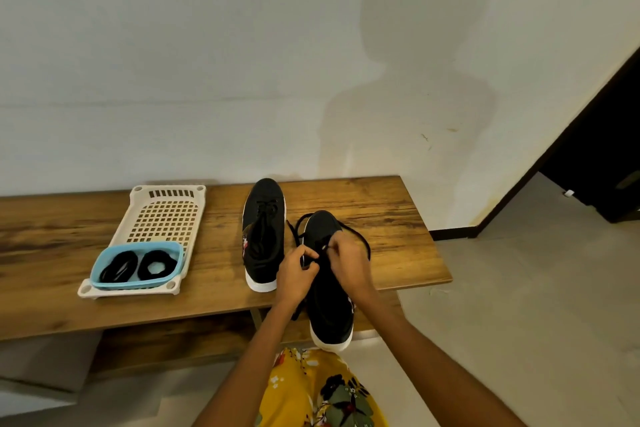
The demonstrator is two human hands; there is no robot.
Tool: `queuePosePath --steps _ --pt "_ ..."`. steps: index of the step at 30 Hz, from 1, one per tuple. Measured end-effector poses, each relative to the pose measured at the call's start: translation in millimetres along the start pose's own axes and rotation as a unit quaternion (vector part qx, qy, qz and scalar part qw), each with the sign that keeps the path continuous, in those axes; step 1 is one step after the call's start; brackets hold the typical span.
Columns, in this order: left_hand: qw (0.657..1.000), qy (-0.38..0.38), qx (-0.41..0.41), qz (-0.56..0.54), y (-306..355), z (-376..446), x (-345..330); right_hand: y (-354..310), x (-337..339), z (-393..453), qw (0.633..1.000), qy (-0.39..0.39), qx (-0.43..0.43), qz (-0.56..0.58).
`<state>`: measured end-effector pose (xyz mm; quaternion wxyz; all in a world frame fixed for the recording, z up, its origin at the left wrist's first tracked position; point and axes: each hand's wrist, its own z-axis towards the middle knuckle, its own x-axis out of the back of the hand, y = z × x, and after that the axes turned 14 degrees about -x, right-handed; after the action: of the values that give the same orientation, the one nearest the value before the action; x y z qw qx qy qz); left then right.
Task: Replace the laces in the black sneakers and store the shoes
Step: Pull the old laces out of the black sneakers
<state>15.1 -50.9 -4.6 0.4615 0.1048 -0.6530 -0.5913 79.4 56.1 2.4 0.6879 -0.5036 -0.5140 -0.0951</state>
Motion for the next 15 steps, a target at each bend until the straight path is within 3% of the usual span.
queuePosePath --steps 1,3,5,9,13,15 --pt "1.000 -0.001 0.001 -0.002 -1.7 0.4 0.2 3.3 1.4 3.2 0.992 0.011 -0.085 0.091" --pt "1.000 -0.011 -0.001 0.007 -4.4 0.1 0.8 8.5 2.7 7.1 0.931 -0.005 -0.253 0.265" --pt "0.998 -0.037 -0.020 0.042 -3.7 1.8 0.6 11.7 3.2 7.4 0.889 -0.034 -0.314 0.331" --pt "0.976 -0.120 -0.087 0.159 8.9 11.2 -1.0 3.4 10.2 2.3 0.917 -0.062 -0.247 0.308" --pt "0.970 -0.042 -0.106 0.217 46.7 27.6 10.4 8.4 21.6 -5.3 0.950 -0.171 -0.101 0.240" --pt "0.976 -0.045 -0.113 0.183 72.2 39.8 14.7 14.9 23.1 -6.7 0.951 -0.227 -0.062 0.201"
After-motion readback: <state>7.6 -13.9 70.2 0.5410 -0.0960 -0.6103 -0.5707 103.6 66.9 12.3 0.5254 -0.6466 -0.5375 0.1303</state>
